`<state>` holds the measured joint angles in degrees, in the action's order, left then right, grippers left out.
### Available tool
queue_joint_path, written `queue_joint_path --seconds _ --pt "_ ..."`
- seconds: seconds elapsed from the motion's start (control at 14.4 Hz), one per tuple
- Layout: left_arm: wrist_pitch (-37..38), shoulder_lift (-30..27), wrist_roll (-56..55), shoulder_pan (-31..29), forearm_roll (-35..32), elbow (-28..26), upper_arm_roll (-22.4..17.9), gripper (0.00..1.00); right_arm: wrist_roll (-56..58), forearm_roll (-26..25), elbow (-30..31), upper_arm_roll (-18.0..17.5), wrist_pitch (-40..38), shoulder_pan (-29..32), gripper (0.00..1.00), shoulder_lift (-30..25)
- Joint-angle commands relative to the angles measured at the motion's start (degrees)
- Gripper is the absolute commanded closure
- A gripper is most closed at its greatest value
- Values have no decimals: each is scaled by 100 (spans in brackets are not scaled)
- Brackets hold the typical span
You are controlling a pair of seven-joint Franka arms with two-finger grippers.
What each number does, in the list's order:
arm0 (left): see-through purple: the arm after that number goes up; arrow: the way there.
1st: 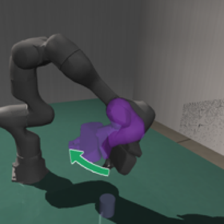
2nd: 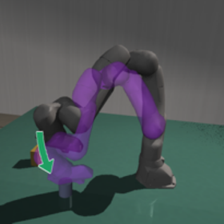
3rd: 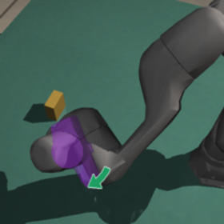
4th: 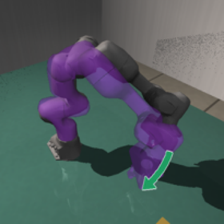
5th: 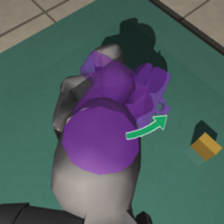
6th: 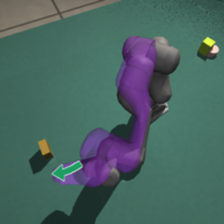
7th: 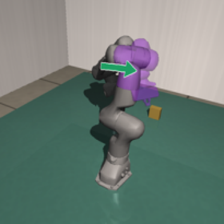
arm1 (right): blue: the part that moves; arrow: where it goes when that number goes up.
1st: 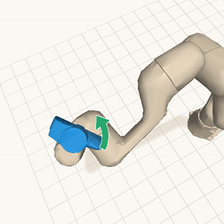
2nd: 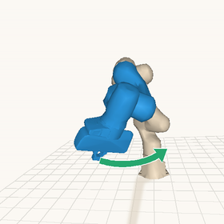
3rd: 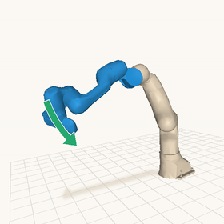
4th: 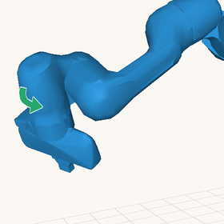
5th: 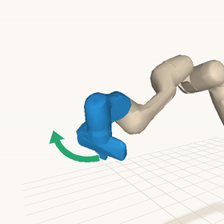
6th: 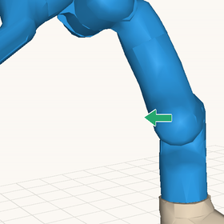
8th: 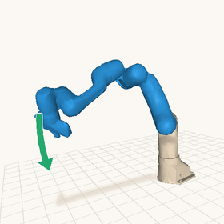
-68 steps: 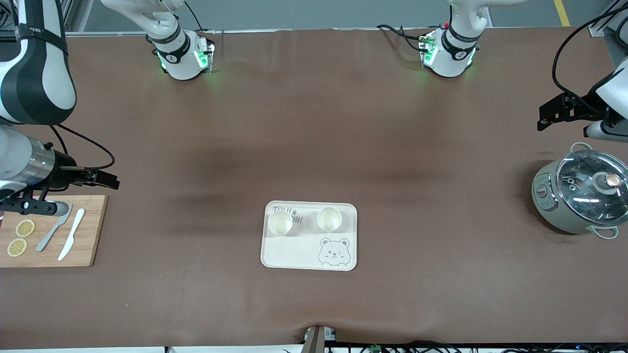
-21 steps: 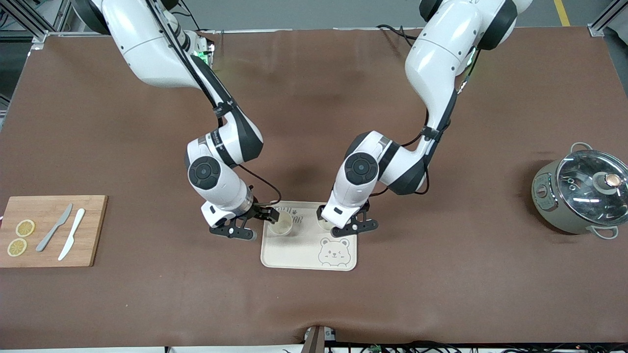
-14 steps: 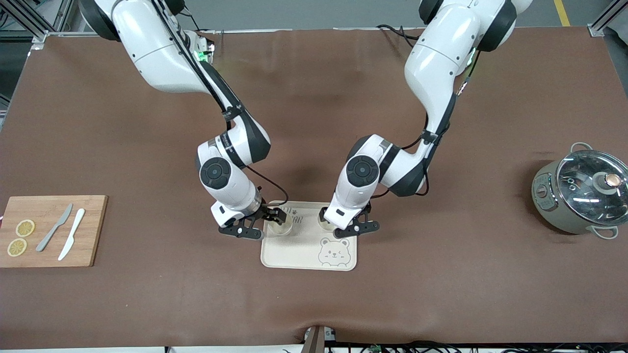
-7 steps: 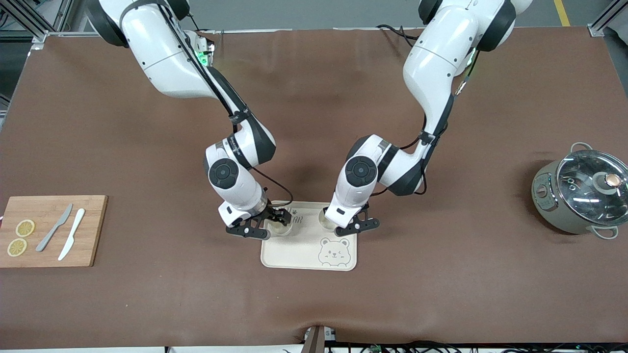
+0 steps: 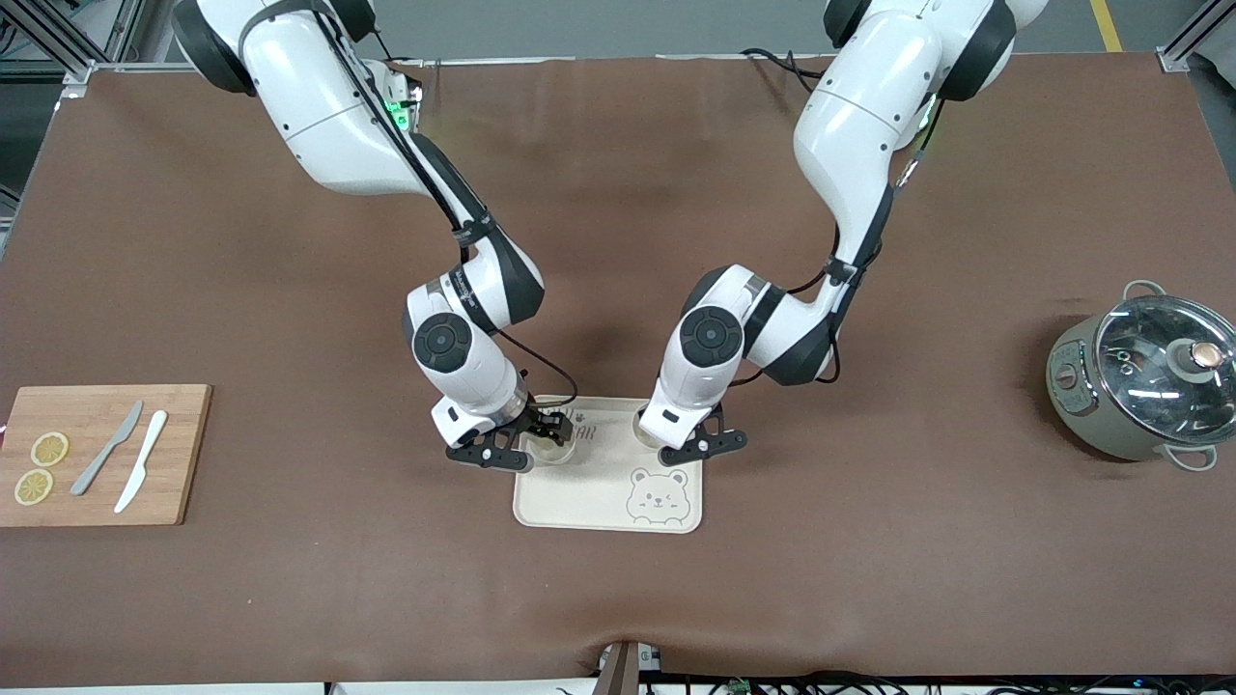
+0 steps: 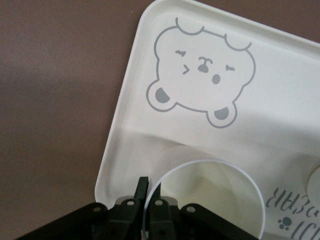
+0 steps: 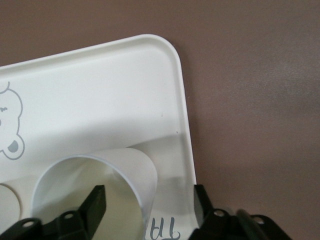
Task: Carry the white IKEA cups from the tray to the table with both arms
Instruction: 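Close the right gripper and the left gripper on the cups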
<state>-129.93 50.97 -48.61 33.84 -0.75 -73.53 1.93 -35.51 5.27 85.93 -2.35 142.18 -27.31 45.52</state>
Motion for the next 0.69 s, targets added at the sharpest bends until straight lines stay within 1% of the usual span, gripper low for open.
queue_joint_path --seconds 0.0,0.07,0.14,0.28,0.35,0.42,0.49,0.55,0.62 --pt "563 -377 -18 -123 -145 -82 -9 100 -61 -70 -138 15 -50 6 87 54" --pt "731 -482 36 -202 -136 -73 -9 100 -61 -70 -138 15 -41 6 96 54" --pt "802 -570 106 -307 -136 -82 9 100 -61 -70 -138 15 -50 6 100 54" --pt "986 -746 220 -413 -136 -152 9 100 -61 -78 -138 15 -50 6 100 54" --pt "1066 -877 334 -457 -136 -326 18 100 -52 -78 -138 15 -50 15 100 54" --pt "1041 -1096 518 -492 -136 -685 18 100 -44 -78 -138 15 -50 15 100 54" --pt "901 -1438 746 -571 -136 -1211 18 100 -44 -78 -138 15 -50 24 100 45" --pt "604 -1824 939 -676 -136 -1799 18 100 -44 -70 -138 15 -59 24 100 36" --pt "166 -2280 1133 -790 -145 -2536 27 100 -52 -61 -147 15 -85 33 100 19"
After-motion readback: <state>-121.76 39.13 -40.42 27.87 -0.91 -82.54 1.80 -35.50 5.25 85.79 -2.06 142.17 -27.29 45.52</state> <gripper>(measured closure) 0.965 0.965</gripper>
